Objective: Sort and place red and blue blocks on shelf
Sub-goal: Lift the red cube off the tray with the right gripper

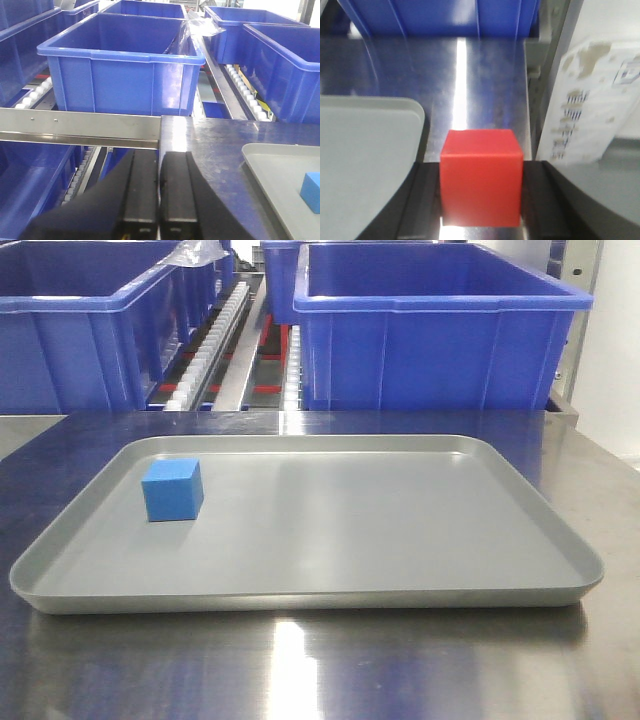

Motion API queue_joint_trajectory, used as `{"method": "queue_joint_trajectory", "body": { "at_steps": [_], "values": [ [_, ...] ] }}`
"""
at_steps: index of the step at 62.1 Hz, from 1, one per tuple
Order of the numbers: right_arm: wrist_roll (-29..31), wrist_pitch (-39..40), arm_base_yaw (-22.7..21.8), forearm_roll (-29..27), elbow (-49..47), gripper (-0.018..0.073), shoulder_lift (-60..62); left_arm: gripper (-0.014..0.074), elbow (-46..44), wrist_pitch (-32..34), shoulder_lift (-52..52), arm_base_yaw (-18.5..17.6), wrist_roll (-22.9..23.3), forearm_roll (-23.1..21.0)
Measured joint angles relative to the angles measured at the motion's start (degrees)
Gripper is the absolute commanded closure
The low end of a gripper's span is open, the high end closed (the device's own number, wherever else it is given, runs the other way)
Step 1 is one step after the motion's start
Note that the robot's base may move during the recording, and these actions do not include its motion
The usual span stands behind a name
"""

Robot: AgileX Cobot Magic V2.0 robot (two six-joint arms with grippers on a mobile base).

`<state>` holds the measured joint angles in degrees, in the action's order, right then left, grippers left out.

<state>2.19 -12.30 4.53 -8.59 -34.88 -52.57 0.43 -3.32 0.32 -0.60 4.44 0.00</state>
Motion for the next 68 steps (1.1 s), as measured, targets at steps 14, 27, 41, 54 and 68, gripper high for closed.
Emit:
{"method": "queue_joint_trajectory", "body": {
  "at_steps": [14,27,41,54,68],
  "values": [
    [0.1,0.8,0.0,0.0,7.2,0.0197,16.7,0.0472,0.0,0.0,0.0,0.0,0.0,0.0],
    [0.1,0.8,0.0,0.0,10.5,0.0197,30.0,0.0472,0.0,0.0,0.0,0.0,0.0,0.0],
    [0.1,0.8,0.0,0.0,10.9,0.0197,34.8,0.0472,0.0,0.0,0.0,0.0,0.0,0.0],
    [0.2,0.7,0.0,0.0,11.2,0.0197,34.9,0.0472,0.0,0.0,0.0,0.0,0.0,0.0],
    [0.2,0.7,0.0,0.0,11.2,0.0197,34.9,0.0472,0.0,0.0,0.0,0.0,0.0,0.0]
  ]
}}
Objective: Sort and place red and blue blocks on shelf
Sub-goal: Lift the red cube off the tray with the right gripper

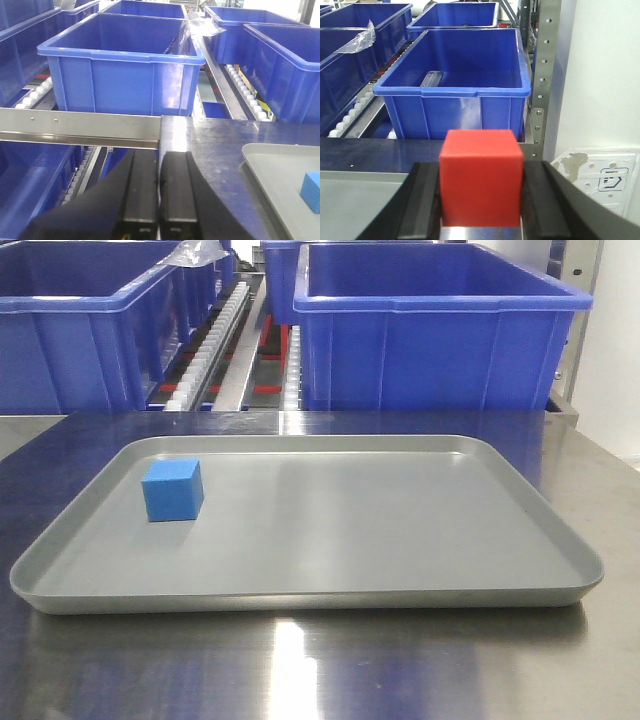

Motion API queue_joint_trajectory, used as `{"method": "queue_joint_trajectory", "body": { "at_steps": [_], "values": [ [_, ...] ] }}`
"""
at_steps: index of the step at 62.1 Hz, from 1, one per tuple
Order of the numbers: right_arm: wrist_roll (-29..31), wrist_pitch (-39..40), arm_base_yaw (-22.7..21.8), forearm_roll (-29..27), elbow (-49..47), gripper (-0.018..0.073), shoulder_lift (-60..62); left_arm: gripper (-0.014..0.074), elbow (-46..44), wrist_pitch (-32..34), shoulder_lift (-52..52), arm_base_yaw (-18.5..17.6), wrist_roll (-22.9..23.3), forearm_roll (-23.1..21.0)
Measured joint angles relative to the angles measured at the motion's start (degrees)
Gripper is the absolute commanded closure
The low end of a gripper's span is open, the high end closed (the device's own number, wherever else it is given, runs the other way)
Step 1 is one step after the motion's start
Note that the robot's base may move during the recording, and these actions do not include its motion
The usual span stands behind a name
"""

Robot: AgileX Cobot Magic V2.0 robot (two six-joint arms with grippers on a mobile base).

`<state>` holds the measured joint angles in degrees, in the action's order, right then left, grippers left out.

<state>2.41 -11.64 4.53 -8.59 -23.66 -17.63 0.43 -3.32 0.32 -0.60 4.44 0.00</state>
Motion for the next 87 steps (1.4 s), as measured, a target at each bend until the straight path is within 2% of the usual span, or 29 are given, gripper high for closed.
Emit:
{"method": "queue_joint_trajectory", "body": {
  "at_steps": [51,60,87],
  "values": [
    [0.1,0.0,0.0,0.0,0.0,0.0197,0.0,0.0472,0.0,0.0,0.0,0.0,0.0,0.0],
    [0.1,0.0,0.0,0.0,0.0,0.0197,0.0,0.0472,-2.4,-0.2,-0.6,0.0,0.0,0.0],
    [0.1,0.0,0.0,0.0,0.0,0.0197,0.0,0.0472,-17.9,0.1,-22.2,0.0,0.0,0.0]
  ]
}}
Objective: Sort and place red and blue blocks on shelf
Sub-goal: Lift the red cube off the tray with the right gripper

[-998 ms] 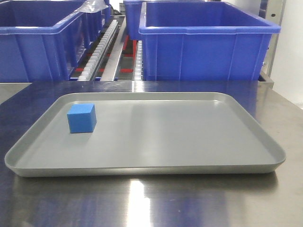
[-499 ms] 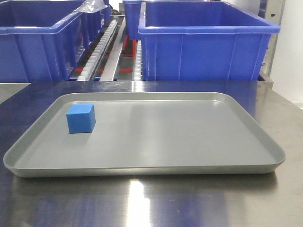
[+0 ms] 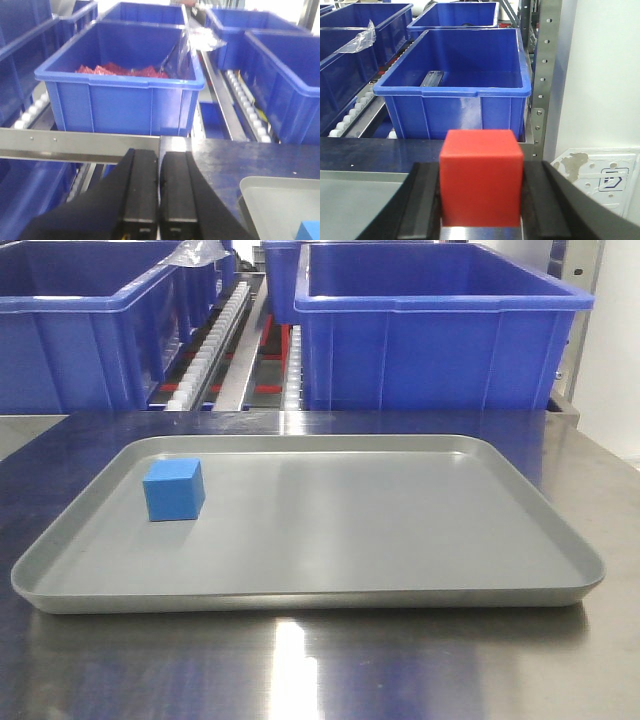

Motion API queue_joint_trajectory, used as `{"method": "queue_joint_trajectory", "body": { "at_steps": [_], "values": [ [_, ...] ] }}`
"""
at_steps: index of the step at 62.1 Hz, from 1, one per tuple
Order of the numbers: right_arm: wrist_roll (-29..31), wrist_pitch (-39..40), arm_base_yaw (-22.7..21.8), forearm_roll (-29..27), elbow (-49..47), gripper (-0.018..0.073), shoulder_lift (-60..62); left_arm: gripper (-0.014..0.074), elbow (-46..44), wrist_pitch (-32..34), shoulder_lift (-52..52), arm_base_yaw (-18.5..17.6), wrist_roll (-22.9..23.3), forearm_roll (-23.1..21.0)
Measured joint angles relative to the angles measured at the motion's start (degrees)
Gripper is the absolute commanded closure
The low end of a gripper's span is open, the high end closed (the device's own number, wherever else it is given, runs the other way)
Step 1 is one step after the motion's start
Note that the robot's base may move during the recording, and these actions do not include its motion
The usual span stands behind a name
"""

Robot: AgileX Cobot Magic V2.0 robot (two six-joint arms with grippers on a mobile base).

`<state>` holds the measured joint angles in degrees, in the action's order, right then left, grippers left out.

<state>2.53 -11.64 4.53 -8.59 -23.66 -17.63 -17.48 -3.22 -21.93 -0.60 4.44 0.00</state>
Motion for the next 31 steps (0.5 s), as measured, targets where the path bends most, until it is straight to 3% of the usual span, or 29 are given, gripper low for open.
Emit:
{"method": "queue_joint_trajectory", "body": {
  "at_steps": [16,31],
  "values": [
    [0.0,0.0,0.0,0.0,0.0,0.0197,0.0,0.0472,-7.7,-1.8,-13.6,0.0,0.0,0.0],
    [0.0,0.0,0.0,0.0,0.0,0.0197,0.0,0.0470,-16.8,-15.0,-24.6,-1.9,0.0,0.0]
  ]
}}
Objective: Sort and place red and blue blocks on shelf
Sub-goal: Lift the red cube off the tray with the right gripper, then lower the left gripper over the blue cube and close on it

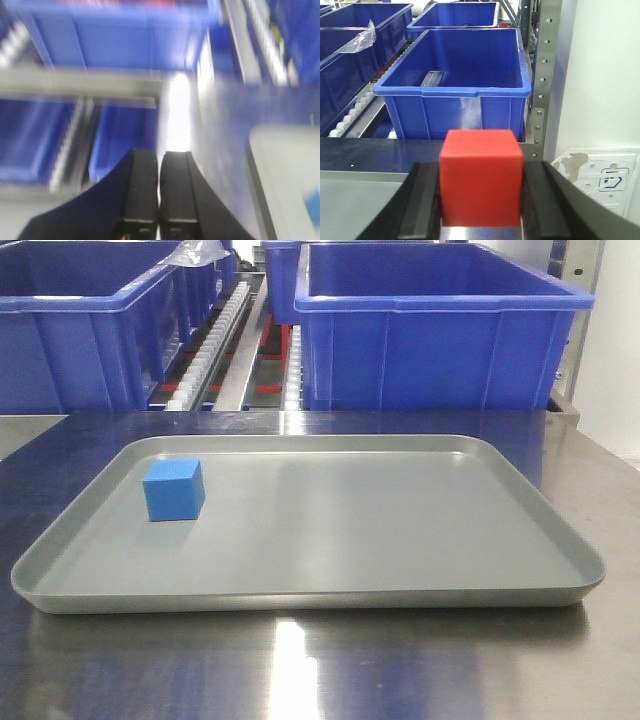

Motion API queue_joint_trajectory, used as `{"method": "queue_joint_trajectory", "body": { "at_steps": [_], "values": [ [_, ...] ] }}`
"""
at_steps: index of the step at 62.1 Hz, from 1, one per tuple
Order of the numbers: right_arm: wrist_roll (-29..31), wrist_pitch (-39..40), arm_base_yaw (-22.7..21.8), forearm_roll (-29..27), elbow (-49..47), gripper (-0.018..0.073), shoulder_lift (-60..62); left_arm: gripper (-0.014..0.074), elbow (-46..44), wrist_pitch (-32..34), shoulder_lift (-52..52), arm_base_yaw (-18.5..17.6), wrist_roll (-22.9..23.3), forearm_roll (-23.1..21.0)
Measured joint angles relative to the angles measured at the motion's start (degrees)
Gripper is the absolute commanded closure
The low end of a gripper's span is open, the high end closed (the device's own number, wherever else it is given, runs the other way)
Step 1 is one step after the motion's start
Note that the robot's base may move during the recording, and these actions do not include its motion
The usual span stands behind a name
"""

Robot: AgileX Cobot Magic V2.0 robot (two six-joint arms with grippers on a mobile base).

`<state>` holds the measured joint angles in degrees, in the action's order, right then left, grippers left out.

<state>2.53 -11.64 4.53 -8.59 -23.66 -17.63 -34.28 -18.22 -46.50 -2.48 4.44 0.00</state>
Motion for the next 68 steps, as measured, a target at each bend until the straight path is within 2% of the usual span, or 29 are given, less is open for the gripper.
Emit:
{"method": "queue_joint_trajectory", "body": {
  "at_steps": [7,12,24,27,41,48,68],
  "values": [
    [0.0,0.0,0.0,0.0,0.0,0.0197,0.0,0.0461,-4.2,-7.9,-5.8,-3.4,0.1,0.0],
    [0.0,0.0,0.0,0.0,0.0,0.0197,0.0,0.0406,-6.9,-11.9,-9.6,-5.8,1.6,0.0],
    [0.0,0.0,0.0,0.0,0.0,0.0197,0.0,0.0119,-14.4,-18.2,-19.7,-11.4,7.1,0.0],
    [0.0,0.0,0.0,0.0,0.0,0.0197,0.0,0.0081,-16.3,-19.2,-22.1,-12.7,8.0,0.0],
    [0.0,0.0,0.0,0.0,0.0,0.0197,0.0,0.0071,-25.3,-23.5,-32.6,-17.8,15.1,0.0],
    [0.0,0.0,0.0,0.0,0.0,0.0197,0.0,0.0071,-31.1,-28.8,-38.5,-19.5,18.7,0.5],
    [0.0,0.0,0.0,0.0,0.0,0.0197,0.0,0.0072,-45.4,-40.3,-50.8,-22.7,20.1,1.1]
  ]
}}
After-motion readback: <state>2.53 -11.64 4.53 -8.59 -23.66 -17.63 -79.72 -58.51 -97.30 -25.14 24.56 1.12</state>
